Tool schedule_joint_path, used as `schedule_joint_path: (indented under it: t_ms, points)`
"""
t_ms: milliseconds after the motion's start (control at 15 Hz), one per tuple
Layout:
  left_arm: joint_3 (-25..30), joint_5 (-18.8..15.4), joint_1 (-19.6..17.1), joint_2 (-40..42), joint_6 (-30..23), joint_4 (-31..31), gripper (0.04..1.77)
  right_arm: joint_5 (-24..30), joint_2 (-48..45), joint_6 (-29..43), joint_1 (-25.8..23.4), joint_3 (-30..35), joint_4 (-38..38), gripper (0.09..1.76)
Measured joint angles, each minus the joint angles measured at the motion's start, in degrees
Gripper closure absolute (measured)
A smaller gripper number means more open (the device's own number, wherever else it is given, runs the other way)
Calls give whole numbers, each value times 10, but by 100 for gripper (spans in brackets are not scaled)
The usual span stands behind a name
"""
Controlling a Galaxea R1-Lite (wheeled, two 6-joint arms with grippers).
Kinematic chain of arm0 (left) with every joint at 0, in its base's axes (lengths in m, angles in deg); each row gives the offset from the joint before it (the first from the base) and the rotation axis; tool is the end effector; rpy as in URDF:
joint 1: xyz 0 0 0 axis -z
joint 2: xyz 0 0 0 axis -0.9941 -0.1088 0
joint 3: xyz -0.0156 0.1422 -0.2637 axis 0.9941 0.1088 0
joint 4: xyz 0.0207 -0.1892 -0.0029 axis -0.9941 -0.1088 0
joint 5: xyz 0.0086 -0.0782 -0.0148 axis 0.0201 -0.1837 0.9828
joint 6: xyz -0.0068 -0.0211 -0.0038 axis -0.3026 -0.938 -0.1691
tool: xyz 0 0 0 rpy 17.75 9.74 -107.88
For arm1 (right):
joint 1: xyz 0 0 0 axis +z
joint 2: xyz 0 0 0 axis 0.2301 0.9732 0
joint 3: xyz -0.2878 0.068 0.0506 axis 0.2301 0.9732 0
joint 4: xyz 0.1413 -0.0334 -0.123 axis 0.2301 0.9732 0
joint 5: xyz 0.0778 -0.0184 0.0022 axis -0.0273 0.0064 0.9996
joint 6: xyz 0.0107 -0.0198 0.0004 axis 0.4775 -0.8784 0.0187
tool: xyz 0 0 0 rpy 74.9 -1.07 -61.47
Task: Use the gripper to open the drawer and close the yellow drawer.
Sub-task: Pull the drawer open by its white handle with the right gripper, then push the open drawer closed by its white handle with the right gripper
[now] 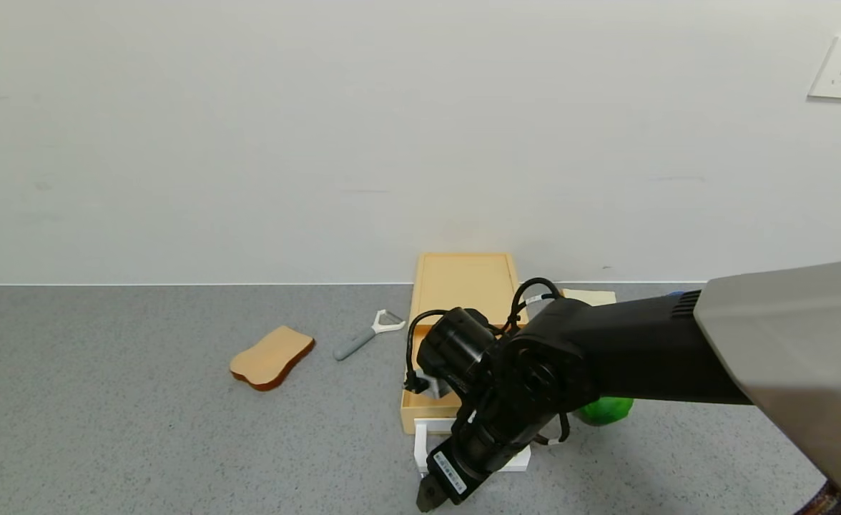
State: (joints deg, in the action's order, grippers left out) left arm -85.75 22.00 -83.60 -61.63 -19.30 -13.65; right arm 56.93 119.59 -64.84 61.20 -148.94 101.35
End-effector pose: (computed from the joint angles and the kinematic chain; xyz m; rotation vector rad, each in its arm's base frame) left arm -0.0226 -0.0006 0.0754 0.0485 0.0024 -0.0334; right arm 0.2732 0.3073 0.0998 -0.3011 1.2574 0.7585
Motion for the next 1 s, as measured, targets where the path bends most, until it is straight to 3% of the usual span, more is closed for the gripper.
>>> schedule_joint_path:
  t_ms: [600,1000]
  points:
    - [0,0,0,0,0,0,9,6,-27,11,10,16,2,14]
    - [0,0,0,0,0,0,9,5,-121,10,1,18,4,14]
